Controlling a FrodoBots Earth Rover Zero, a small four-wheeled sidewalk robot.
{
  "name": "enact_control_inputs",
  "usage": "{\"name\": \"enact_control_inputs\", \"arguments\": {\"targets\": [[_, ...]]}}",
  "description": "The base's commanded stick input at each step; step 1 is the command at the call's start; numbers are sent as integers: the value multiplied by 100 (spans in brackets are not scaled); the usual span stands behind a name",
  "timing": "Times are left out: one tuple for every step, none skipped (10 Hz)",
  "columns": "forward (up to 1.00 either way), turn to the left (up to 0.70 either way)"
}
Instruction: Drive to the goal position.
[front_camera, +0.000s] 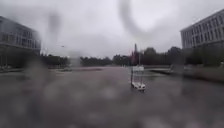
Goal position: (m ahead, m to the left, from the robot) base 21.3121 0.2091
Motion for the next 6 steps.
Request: {"name": "enact_control_inputs", "arguments": {"targets": [[100,0],[100,0],[100,0],[100,0],[100,0],[100,0]]}}
